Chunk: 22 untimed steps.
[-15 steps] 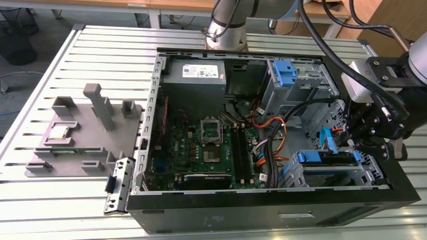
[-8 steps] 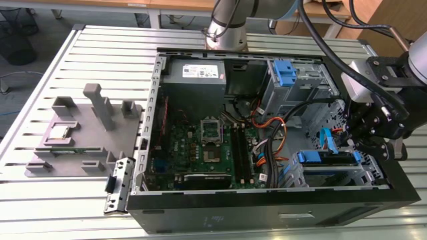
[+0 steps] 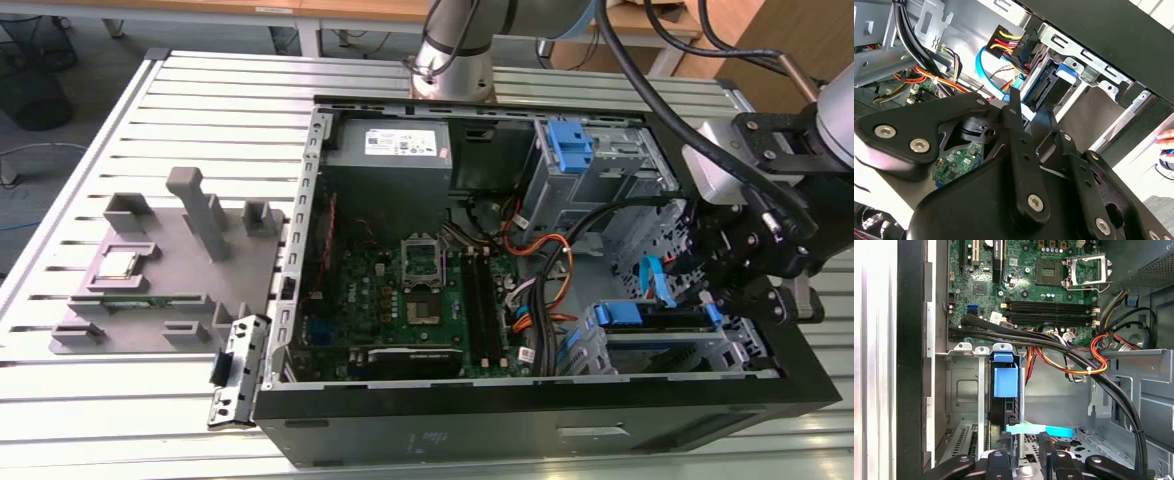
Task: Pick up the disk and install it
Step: 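Insert the second disk wire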
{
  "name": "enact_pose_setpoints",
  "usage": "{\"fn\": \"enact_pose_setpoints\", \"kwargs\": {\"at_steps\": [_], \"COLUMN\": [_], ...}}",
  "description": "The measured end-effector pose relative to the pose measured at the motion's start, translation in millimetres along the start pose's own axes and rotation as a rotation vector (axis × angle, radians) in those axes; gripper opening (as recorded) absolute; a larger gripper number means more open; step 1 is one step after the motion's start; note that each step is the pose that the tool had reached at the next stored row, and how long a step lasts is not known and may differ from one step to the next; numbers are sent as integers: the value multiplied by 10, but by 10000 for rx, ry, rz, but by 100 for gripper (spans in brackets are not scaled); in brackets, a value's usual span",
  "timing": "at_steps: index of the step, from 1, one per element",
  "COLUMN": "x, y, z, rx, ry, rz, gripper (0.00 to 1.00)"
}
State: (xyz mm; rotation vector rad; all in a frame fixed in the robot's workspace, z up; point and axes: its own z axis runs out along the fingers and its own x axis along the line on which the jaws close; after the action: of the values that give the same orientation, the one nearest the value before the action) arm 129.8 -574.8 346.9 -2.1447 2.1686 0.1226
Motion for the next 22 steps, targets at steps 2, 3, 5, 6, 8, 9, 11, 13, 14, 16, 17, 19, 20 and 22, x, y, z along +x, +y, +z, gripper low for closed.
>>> {"fn": "enact_pose_setpoints", "kwargs": {"at_steps": [2, 3, 5, 6, 8, 9, 11, 13, 14, 16, 17, 19, 20, 22], "x": [0, 0, -1, -3, -5, -7, -10, -12, -12, -14, -21, -38, -49, -71], "y": [0, -1, -2, -3, -3, -3, -3, -3, -4, -4, -4, -4, -4, -3], "z": [0, 0, -1, -8, -32, -43, -73, -86, -86, -87, -87, -83, -81, -77], "rx": [0, 0, 0, 0, 0, 0, 0, -1, -1, -1, -1, -1, -1, -1], "ry": [0, 0, 0, 4, 2, 0, 1, -2, -3, -1, 2, 0, 0, 0], "rz": [1, 2, 0, 0, 0, 0, 0, 0, 0, 0, 0, 0, 0, 0], "gripper": [35, 35, 35, 35, 35, 35, 35, 35, 35, 35, 35, 35, 35, 35]}}
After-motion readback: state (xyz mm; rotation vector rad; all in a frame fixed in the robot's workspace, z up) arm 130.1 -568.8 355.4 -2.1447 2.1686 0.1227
